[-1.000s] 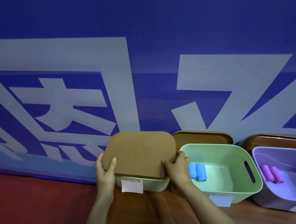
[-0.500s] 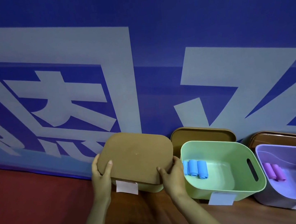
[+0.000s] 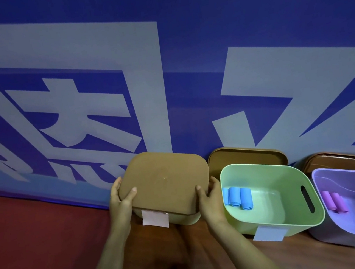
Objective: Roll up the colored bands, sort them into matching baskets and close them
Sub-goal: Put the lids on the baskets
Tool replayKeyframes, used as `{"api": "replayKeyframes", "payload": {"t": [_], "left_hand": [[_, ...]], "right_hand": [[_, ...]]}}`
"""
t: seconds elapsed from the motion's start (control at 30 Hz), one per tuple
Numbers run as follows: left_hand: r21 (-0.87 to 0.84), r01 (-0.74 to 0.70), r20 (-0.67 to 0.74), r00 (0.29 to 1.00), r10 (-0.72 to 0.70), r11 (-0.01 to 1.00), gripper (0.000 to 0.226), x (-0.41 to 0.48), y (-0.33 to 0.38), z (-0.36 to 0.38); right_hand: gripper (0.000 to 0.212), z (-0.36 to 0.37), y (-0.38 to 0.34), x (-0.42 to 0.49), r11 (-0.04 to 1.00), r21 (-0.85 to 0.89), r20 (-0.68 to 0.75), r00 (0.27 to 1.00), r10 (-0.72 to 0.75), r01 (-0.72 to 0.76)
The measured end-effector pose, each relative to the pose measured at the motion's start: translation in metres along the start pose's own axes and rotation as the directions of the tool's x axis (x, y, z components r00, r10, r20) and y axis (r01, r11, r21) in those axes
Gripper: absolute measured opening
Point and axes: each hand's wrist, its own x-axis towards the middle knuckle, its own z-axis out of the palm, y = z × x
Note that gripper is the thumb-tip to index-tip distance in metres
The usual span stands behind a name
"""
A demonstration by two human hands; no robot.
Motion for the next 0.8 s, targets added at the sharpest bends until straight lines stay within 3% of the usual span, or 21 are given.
{"api": "replayKeyframes", "payload": {"t": [0.17,0.37,0.53,0.6,0.7,0.8], "left_hand": [[-0.017,0.055,0.016,0.998,-0.055,0.998,0.058,0.005,0.004,0.002],[0.086,0.068,-0.016,0.998,-0.067,0.994,0.053,0.015,0.009,0.003],[0.323,0.075,-0.044,0.997,-0.064,0.943,0.045,0.029,0.014,0.007],[0.488,0.079,-0.051,0.997,-0.063,0.869,0.050,0.036,0.018,0.011],[0.693,0.068,0.010,0.995,-0.104,0.717,0.068,0.041,0.027,0.018],[0.785,0.042,0.076,0.984,-0.163,0.619,0.069,0.046,0.039,0.023]], "right_hand": [[0.039,0.007,-0.003,0.016,0.998,0.005,-0.056,0.996,0.071,-0.070],[0.034,0.014,0.006,0.023,0.978,0.132,-0.102,0.979,0.178,-0.164],[0.024,0.013,0.000,0.028,0.926,0.276,-0.099,0.950,0.295,-0.259],[0.025,0.011,-0.002,0.029,0.938,0.230,-0.098,0.953,0.288,-0.260],[0.039,0.009,-0.011,0.033,0.978,-0.001,-0.047,0.977,0.207,-0.208],[0.051,0.010,-0.023,0.045,0.971,-0.166,0.014,0.984,0.175,-0.170]]}}
